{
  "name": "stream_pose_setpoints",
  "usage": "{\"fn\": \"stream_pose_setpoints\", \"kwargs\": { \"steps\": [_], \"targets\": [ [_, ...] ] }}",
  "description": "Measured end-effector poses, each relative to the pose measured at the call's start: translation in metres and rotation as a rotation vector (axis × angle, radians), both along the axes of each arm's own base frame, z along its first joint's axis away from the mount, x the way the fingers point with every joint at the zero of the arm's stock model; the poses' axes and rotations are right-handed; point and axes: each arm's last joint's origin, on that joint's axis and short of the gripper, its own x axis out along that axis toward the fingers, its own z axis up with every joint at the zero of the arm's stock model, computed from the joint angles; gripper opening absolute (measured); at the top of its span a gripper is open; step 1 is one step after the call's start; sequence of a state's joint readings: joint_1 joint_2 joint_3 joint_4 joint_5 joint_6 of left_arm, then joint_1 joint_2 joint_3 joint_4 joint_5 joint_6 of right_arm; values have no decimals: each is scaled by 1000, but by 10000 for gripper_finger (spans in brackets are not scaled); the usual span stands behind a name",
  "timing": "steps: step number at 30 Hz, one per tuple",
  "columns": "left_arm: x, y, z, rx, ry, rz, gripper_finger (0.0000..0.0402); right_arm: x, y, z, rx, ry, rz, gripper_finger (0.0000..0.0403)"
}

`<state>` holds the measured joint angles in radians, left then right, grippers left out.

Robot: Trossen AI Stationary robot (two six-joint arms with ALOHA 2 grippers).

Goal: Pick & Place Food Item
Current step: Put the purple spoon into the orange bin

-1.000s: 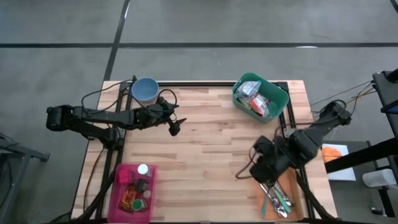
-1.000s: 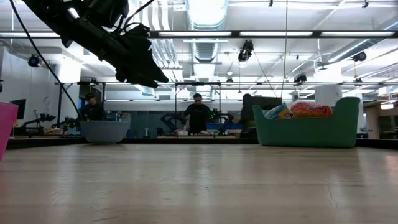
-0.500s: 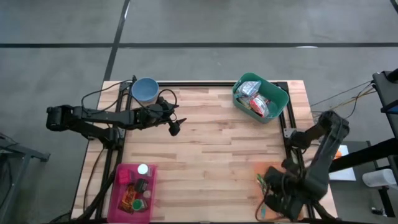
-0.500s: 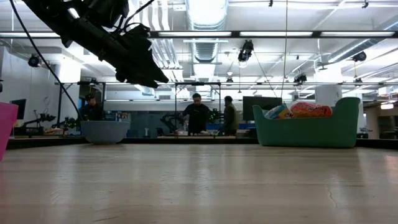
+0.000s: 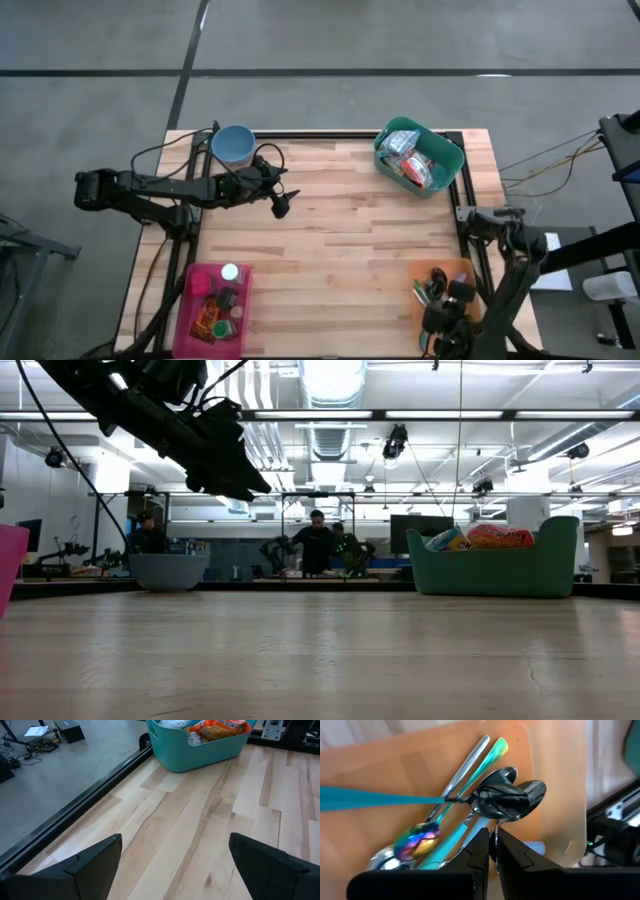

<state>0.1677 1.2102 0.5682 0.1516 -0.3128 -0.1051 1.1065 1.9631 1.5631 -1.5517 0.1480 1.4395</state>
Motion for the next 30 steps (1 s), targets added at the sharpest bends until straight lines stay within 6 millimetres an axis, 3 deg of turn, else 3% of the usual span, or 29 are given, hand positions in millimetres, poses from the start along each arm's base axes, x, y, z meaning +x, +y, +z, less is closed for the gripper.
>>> {"fn": "stream_pose_setpoints", "kwargs": {
  "steps": [8, 23, 30],
  "targets": [
    [0, 0, 0, 0, 0, 0, 372, 4, 11, -34, -97, 64, 25, 22],
    [0, 0, 0, 0, 0, 0, 372, 5, 11, -19, -42, -46, -115, 25],
    [0, 0, 0, 0, 0, 1, 372, 6, 11, -19, -45, -65, -97, 80]
  ]
}}
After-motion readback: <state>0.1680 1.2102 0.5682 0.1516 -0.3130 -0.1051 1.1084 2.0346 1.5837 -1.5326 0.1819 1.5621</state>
